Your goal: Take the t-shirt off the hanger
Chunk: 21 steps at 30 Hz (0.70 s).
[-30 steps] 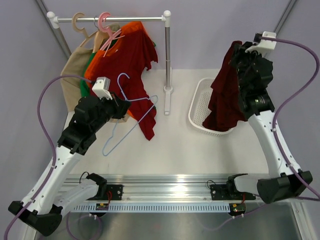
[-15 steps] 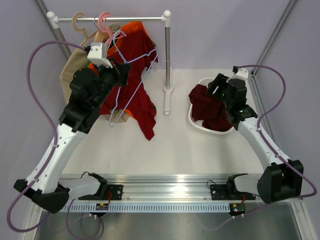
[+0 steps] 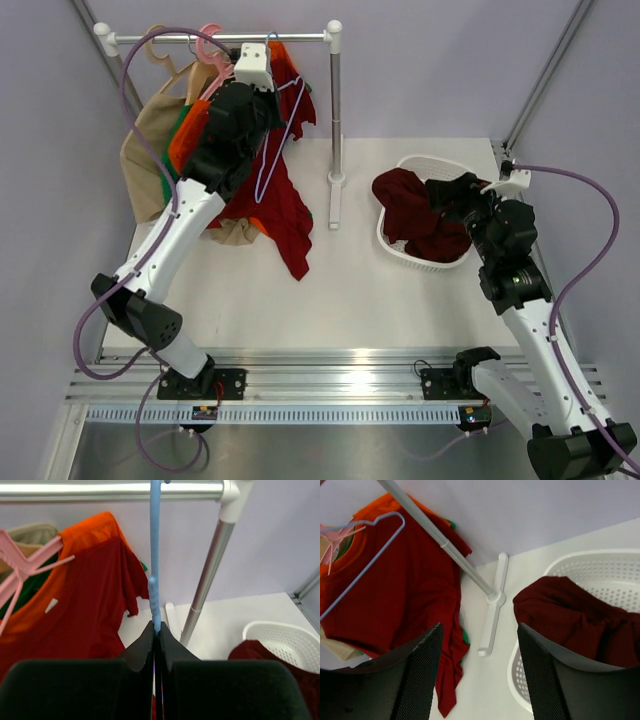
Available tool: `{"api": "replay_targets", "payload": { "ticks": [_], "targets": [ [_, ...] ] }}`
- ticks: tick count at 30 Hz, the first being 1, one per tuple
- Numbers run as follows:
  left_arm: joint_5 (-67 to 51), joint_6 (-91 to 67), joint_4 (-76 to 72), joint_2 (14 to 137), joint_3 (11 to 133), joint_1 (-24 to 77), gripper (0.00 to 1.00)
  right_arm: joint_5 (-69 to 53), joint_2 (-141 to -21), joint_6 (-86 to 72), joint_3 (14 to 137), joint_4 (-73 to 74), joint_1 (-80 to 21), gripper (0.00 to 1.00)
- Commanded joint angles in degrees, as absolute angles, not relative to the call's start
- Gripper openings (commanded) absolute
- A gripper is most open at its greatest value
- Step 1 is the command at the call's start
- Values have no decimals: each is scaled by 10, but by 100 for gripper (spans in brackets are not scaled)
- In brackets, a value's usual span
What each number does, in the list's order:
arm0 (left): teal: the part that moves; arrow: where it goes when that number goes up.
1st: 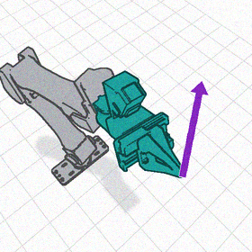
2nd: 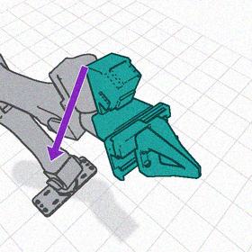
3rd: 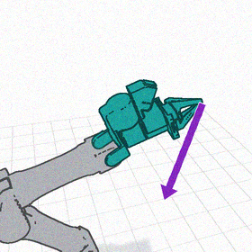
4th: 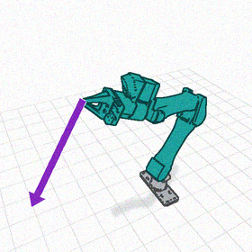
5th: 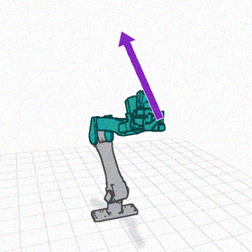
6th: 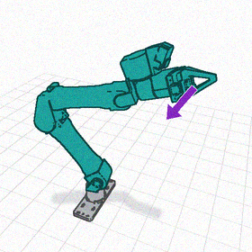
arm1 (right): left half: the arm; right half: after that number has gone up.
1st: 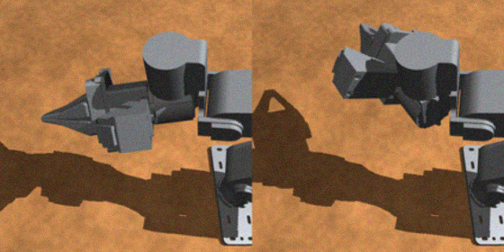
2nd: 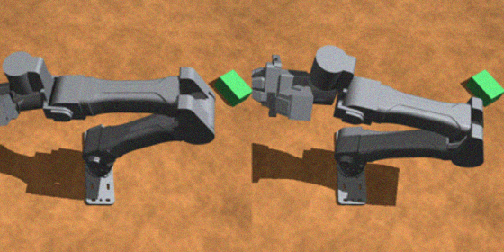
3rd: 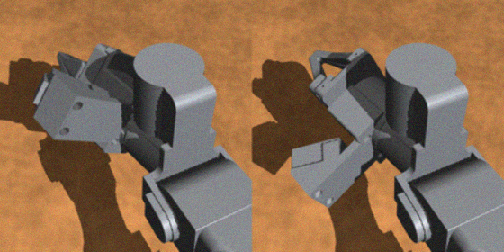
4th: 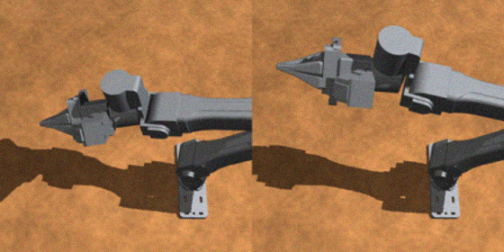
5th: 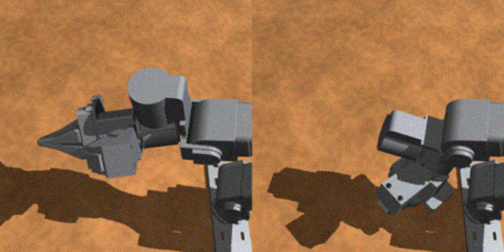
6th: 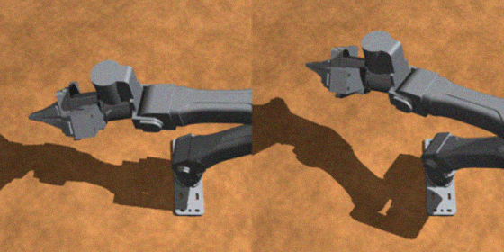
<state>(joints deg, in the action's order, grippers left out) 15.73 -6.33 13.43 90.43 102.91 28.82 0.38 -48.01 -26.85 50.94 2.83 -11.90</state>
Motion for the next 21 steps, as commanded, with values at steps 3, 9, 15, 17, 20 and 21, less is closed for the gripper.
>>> {"api": "replay_targets", "payload": {
  "ticks": [3, 9, 15, 17, 20, 21],
  "targets": [
    [213, -23, 89, 954, 1134, 291, 0, -55, -438, -294, 483, 63, -121, 67],
    [202, -9, 106, 1035, 1211, 290, 0, -78, -399, -301, 457, 81, -120, 67],
    [185, -32, 134, 1093, 1292, 266, 0, -93, -366, -307, 427, 105, -120, 66],
    [172, -37, 136, 1100, 1307, 257, 0, -99, -358, -308, 422, 110, -120, 66],
    [156, -35, 140, 1120, 1323, 249, 0, -98, -349, -307, 411, 117, -121, 65],
    [154, -38, 144, 1125, 1336, 246, 0, -96, -347, -305, 410, 120, -121, 65]
  ]
}}
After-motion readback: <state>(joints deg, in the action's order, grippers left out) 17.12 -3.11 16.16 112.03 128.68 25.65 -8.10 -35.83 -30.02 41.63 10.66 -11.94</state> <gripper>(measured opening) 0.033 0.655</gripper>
